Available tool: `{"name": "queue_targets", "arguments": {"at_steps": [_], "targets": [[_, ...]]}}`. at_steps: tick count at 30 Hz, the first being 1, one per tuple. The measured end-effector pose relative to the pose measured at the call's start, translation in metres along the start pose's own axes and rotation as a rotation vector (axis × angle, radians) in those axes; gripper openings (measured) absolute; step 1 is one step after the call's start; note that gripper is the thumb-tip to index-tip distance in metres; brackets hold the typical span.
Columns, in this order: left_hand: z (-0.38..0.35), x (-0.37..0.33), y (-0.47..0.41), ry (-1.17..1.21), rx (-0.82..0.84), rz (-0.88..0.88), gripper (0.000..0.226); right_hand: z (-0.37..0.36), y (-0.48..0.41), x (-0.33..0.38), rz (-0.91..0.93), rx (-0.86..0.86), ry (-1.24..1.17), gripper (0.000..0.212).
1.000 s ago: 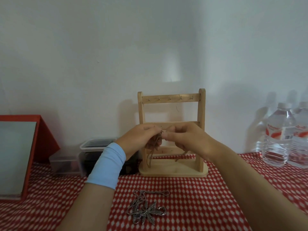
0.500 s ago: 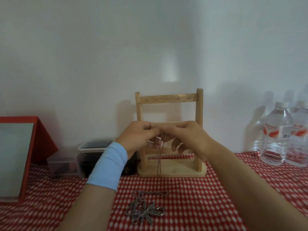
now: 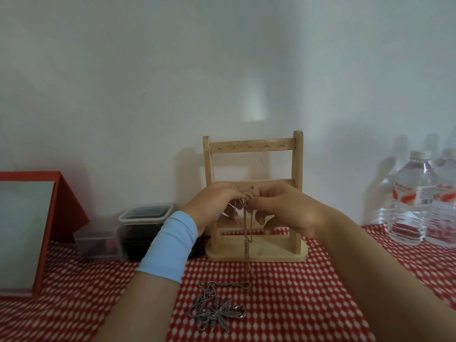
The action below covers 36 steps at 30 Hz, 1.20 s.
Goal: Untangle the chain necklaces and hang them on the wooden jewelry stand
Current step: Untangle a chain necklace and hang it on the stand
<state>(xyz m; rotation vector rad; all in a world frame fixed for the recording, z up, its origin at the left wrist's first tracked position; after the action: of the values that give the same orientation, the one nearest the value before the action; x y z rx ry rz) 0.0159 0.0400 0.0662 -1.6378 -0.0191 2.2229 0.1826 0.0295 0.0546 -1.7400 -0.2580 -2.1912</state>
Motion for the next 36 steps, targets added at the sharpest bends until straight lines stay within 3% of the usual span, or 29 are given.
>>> {"name": "queue_targets", "arguments": {"at_steps": [6, 11, 16, 22, 26, 29, 32, 36], "targets": [[0.011, 0.003, 0.005, -0.153, 0.12, 0.073, 0.013, 0.0, -0.006, -0.004, 0.051, -0.063, -0.143, 0.017], [0.02, 0.005, 0.001, -0.219, 0.009, -0.077, 0.008, -0.004, -0.007, -0.006, 0.04, -0.047, -0.169, 0.025], [0.018, 0.003, 0.003, -0.176, 0.046, -0.17, 0.019, -0.002, -0.008, -0.004, 0.062, -0.135, -0.17, 0.045], [0.026, 0.008, 0.001, -0.225, 0.017, -0.142, 0.005, -0.002, -0.006, -0.001, 0.114, -0.23, 0.084, 0.037], [0.019, 0.01, -0.002, -0.284, 0.079, -0.113, 0.02, -0.004, -0.001, 0.005, 0.086, -0.128, 0.484, 0.029], [0.009, 0.009, -0.001, -0.306, 0.097, -0.094, 0.031, -0.005, 0.001, 0.008, 0.06, -0.111, 0.643, 0.02], [0.0, 0.01, -0.002, -0.277, 0.094, -0.086, 0.036, -0.004, 0.0, 0.008, 0.052, -0.158, 0.664, 0.019], [0.002, 0.015, -0.005, -0.123, 0.063, -0.112, 0.045, 0.004, 0.005, 0.01, 0.032, -0.133, 0.518, 0.027]]}}
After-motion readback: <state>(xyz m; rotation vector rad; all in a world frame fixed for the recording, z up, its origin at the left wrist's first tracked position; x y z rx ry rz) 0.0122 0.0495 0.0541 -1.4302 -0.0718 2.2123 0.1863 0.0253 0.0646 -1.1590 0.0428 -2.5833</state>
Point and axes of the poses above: each hand's wrist, its own y-axis away from the middle knuckle, its own z-axis out of the back of the hand, x = y × z, the point moved 2 cm from there along -y, towards the middle knuckle, and after that the axes turned 5 degrees about -z, right-handed, at the moved point
